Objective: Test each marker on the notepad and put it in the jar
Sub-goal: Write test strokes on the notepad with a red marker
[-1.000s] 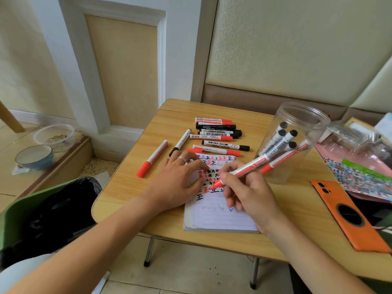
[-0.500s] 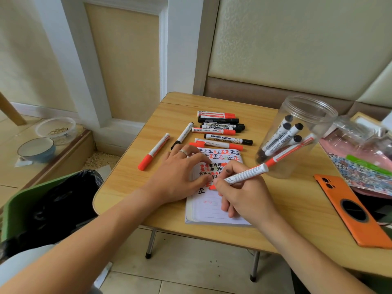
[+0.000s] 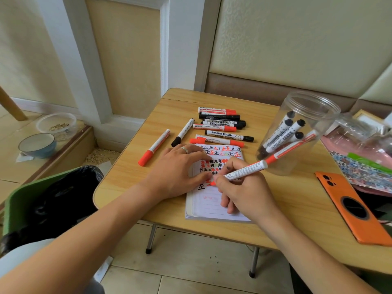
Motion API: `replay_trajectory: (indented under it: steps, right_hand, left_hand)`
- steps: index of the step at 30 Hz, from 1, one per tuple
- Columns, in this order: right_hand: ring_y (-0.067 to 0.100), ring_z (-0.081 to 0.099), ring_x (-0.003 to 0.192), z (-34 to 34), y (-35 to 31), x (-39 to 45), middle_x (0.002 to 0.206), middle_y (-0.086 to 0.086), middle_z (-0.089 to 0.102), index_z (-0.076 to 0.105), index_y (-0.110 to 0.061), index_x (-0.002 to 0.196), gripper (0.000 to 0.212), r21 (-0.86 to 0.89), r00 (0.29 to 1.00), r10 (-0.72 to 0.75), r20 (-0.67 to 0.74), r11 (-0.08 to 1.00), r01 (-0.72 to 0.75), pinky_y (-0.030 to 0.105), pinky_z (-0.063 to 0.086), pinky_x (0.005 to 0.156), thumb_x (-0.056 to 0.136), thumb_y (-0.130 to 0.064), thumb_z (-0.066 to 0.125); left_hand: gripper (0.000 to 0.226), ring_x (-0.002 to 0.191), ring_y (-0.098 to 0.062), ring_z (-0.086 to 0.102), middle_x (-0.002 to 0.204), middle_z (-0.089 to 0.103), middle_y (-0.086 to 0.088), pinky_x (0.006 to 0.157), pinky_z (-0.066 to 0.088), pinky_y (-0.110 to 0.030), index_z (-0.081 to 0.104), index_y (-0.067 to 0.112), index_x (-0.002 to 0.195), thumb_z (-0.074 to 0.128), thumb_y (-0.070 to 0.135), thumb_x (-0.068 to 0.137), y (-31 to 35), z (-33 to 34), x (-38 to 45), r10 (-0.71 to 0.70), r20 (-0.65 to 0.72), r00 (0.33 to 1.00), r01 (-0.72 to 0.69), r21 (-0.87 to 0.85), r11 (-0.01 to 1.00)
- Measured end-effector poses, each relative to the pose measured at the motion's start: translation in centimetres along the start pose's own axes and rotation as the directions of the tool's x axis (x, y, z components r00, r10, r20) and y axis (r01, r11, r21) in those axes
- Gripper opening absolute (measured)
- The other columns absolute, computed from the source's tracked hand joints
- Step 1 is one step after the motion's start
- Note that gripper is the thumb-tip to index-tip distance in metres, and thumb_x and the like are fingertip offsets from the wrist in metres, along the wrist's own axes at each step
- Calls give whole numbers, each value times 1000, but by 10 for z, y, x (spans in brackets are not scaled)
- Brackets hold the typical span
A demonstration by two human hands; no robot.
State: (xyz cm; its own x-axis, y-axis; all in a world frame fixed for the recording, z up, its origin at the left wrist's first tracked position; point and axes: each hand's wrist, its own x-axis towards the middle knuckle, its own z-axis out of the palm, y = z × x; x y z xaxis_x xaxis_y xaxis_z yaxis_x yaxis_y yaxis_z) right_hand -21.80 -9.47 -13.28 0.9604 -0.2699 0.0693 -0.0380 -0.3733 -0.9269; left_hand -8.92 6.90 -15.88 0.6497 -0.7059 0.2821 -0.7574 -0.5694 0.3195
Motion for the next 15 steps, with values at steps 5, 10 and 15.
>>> replay_trajectory:
  steps: [5,10,15]
  right_hand:
    - [24,52,34,0,-1,-1,52,18,62,58,-13,81,17,3,1000,0,-20,1000,0,23,39,39,95,-12,67]
    - [16,50,32,1,-2,-2,52,20,59,56,-10,80,19,23,1000,-24,-7,999,24,22,37,37,96,-10,67]
    - [17,49,31,2,-1,-2,53,25,58,56,-9,79,19,24,1000,-7,-7,1000,7,21,37,37,95,-8,68]
  left_hand:
    - [60,138,-9,43,148,50,15,111,37,-37,56,44,137,38,74,89,0,0,-1,0,3,1000,0,22,1000]
    - [60,138,-9,43,148,50,16,110,37,-36,56,44,137,37,74,89,1,1,-2,3,-13,1000,-3,35,999]
    - [63,137,-9,44,146,52,16,110,39,-38,59,44,135,35,75,87,0,2,-1,6,-19,1000,-6,16,1000]
